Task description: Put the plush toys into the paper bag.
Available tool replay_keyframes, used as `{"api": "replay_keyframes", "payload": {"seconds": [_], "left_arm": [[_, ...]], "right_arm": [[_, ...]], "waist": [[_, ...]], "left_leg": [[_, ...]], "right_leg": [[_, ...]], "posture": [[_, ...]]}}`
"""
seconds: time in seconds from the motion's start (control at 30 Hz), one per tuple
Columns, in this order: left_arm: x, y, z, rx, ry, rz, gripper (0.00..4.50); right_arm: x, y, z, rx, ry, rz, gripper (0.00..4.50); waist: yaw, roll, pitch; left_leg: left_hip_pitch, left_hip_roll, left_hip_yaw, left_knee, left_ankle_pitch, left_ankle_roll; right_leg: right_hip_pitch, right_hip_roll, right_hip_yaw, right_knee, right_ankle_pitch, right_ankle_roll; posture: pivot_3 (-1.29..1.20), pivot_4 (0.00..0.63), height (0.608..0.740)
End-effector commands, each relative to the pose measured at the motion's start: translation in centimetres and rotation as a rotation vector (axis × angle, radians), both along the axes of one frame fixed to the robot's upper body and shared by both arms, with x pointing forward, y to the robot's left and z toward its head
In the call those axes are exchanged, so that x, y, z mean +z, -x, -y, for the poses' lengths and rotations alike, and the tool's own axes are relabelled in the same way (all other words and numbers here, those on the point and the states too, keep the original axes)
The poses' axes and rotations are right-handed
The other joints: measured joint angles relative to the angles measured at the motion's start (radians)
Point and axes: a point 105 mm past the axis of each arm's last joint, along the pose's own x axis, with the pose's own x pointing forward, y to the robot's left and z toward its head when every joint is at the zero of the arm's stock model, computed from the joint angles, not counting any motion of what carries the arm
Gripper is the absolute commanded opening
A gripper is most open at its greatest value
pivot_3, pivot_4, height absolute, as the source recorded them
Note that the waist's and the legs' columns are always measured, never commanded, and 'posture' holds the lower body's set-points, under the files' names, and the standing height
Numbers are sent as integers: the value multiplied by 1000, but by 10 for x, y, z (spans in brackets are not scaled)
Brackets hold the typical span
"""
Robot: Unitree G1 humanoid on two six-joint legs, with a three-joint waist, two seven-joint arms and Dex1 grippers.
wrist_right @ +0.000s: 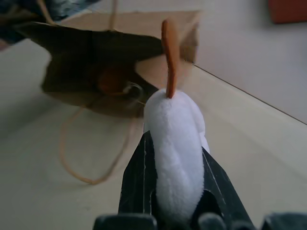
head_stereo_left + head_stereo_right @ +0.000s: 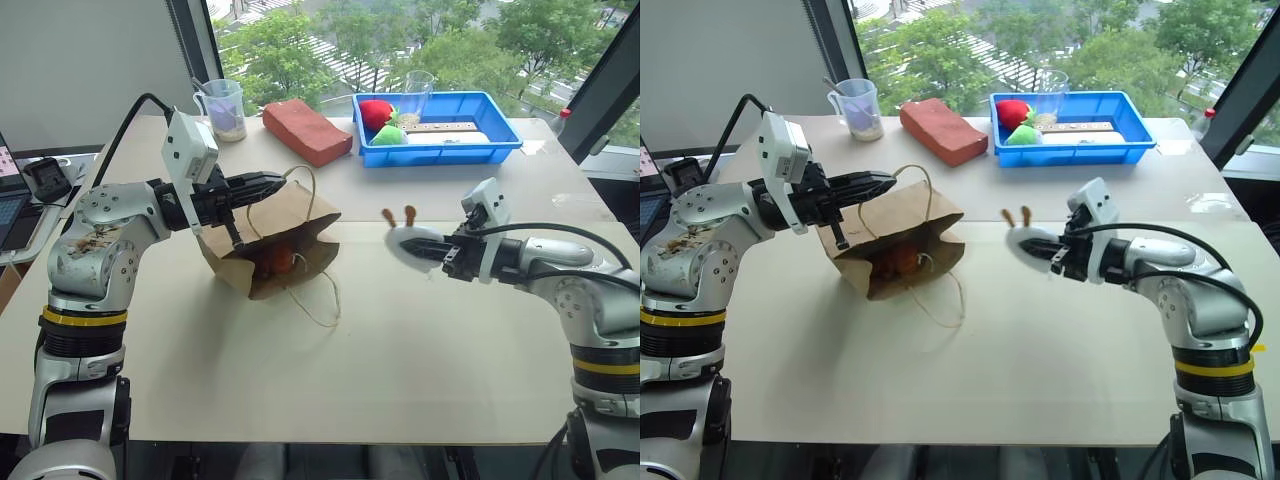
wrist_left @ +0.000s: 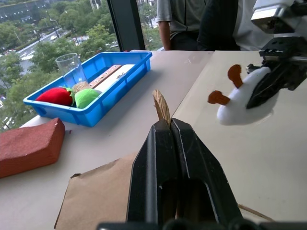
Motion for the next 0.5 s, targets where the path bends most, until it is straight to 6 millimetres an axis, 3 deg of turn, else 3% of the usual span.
{"api": "replay_keyframes", "payload": {"seconds": [0.03,0.3,0.5], "left_arm": [[14,3,-1,-8,6,48,0],[20,6,6,-58,26,53,0],[26,8,9,-78,32,56,0]], "right_arm": [[14,18,-27,121,-34,28,22],[-7,-14,-72,41,-88,18,22],[-21,-29,-91,11,-88,21,22]], "waist": [[-1,0,0],[-3,0,0],[-3,0,0]], "left_leg": [[0,0,0,0,0,0],[0,0,0,0,0,0],[0,0,0,0,0,0]], "right_leg": [[0,0,0,0,0,0],[-2,0,0,1,0,0],[-1,0,0,4,0,0]], "posture": [[0,150,740],[0,150,740],[0,150,740]]}}
